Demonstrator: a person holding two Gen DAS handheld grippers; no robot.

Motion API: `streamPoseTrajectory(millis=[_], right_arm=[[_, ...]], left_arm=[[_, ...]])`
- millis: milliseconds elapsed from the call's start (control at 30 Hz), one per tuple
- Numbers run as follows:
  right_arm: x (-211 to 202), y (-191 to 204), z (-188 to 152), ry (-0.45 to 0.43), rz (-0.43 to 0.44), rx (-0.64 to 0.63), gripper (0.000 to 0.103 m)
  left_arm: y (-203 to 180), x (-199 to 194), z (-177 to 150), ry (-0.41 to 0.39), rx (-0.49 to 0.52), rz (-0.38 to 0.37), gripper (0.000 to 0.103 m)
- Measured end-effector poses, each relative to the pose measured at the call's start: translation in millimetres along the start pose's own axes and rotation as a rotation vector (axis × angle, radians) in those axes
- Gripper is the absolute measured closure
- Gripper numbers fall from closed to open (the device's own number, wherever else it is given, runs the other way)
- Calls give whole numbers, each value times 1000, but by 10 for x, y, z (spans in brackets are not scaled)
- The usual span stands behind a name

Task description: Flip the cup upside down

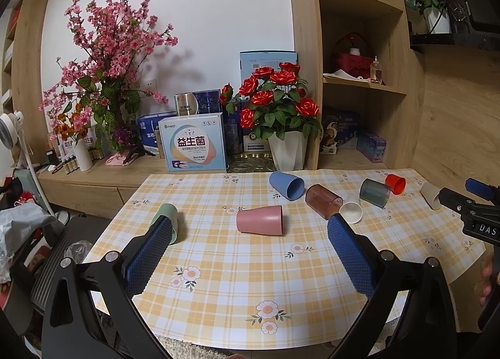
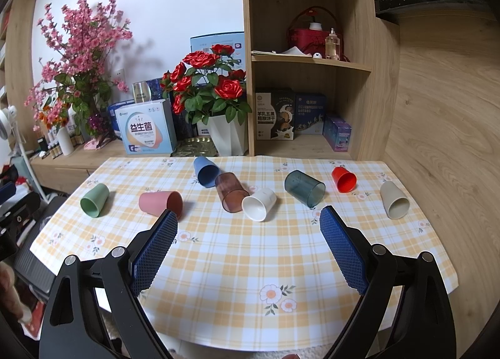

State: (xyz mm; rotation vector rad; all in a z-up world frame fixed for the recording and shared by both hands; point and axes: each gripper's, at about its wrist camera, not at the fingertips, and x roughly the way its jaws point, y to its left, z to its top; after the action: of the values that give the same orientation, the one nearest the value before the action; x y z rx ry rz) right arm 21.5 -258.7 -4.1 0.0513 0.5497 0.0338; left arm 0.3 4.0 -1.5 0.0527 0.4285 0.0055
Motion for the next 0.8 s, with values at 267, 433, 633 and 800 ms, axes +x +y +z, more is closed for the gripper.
streamPoseTrajectory(millis=[267,433,633,800], right_arm=[[-1,-3,1,0,0,0,14],[-2,-2,2,-1,0,0,14],[-3,-2,3,0,0,0,14],[-2,-2,1,0,0,-1,14]], left_arm=[[3,2,-4,-1,0,0,6],[10,13,-5,-3,0,2,6],[19,8,-2,-3,-2,4,6],[28,1,-2,-3,-4,5,6]])
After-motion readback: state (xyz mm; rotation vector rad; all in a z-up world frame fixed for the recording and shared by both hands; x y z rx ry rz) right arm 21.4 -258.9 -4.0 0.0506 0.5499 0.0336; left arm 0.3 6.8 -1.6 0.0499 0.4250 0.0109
